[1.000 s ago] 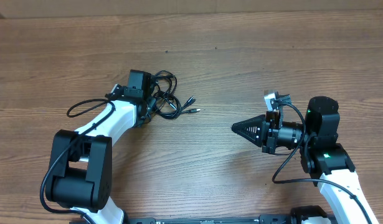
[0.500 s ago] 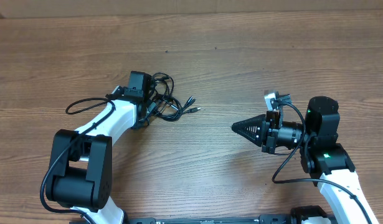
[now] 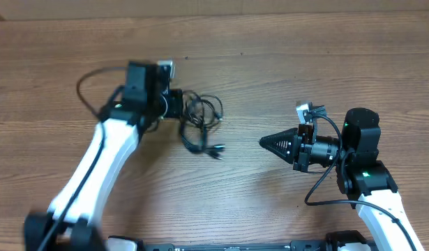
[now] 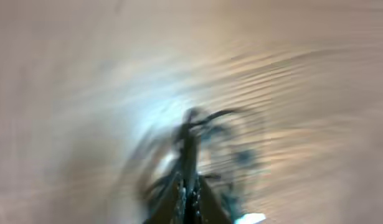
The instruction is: Untangle cables
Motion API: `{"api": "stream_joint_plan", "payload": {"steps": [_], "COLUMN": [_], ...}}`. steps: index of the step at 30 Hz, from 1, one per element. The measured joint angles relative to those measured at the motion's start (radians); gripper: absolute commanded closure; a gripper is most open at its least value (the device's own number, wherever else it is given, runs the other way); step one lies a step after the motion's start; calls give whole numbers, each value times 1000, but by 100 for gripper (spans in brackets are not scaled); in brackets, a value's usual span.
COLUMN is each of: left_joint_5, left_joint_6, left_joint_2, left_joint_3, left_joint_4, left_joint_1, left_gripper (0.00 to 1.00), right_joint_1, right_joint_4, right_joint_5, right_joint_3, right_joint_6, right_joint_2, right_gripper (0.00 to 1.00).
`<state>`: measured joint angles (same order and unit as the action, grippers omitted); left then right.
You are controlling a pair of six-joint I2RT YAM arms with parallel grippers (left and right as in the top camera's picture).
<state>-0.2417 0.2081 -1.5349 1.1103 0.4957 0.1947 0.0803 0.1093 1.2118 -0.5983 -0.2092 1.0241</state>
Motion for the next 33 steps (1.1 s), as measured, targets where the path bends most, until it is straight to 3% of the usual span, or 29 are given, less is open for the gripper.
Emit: {"api": "stream_joint_plan", "payload": {"steps": [2,5,10,13,16,19,33], "left_joint_5": [-97,-175,-311,-370,-442,-501,-593], "left_joint_6": [-170,-294,-411,-430,-446,-451,-452], "left_joint_2": [153,289,423,456,466,466,455], "left_joint_3": [40,56,56,56,56,56,56], "left_joint_4": [2,1,6,6,6,10,96], "left_joint_1": [2,2,2,2,2,2,2], "left_gripper": [96,96,96,96,96,96,96], "right_joint_1": [0,0,0,0,0,0,0], "right_joint_4": [-18,-43,-72,-80,-117,-196,-248], "right_joint_5": [-1,-4,-7,-7,-7,-8,-7], "right_joint_3": [0,0,0,0,0,-2,-2], "right_joint_6": [0,1,0,0,2,3,4], "right_joint_2": [0,0,0,0,1,1,2], "right_gripper": [96,96,96,86,69,63,62]}}
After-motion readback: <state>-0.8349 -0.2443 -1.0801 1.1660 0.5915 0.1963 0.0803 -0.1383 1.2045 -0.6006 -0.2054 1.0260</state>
